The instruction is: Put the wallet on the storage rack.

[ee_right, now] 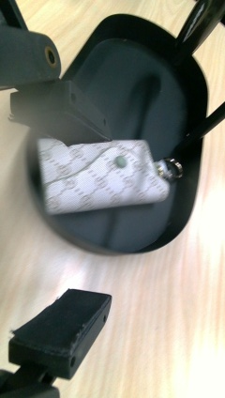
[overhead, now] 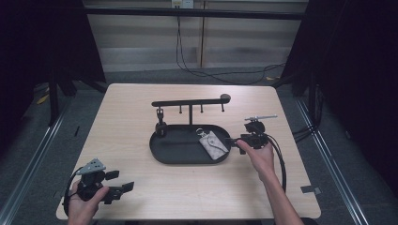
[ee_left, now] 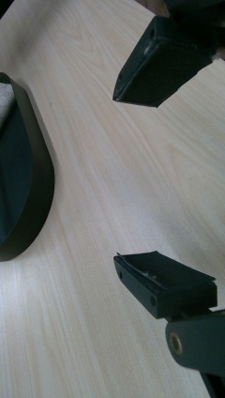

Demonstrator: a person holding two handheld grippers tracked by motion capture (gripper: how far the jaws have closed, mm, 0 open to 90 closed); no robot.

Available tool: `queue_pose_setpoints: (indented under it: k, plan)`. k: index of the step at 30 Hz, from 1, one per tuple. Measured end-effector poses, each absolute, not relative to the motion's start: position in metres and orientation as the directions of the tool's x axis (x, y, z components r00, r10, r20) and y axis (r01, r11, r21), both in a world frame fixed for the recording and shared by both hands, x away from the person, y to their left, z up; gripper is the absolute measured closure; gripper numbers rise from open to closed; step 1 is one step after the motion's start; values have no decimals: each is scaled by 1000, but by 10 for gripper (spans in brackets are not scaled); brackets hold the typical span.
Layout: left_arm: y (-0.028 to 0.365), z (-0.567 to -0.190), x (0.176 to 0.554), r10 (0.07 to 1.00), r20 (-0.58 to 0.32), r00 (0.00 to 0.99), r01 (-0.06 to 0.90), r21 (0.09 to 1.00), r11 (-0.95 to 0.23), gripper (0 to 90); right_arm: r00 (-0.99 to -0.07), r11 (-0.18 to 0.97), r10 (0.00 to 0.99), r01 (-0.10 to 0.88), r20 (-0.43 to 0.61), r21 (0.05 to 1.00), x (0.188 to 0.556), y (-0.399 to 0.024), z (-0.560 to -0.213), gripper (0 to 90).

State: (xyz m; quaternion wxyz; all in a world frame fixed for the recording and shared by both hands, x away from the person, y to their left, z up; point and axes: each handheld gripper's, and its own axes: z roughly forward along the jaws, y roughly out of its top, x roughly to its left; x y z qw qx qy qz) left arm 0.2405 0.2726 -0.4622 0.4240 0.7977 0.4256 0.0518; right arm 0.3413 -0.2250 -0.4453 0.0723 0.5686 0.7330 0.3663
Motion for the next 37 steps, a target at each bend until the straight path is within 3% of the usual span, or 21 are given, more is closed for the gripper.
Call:
queue_pose_setpoints:
  k: [16, 29, 37]
  plan:
    - [273, -463, 240, 732, -276, 623, 644, 713, -278, 184, -327, 74, 903, 758, 280, 648, 287, -266, -442, 193]
    - [274, -464, 240, 733, -282, 619, 647, 713, -272, 184, -300, 61, 917, 754, 262, 654, 234, -293, -457, 205]
    - [273, -464, 240, 731, -286, 619, 648, 713, -269, 185, -282, 68, 934, 741, 218, 668, 221, -302, -470, 200]
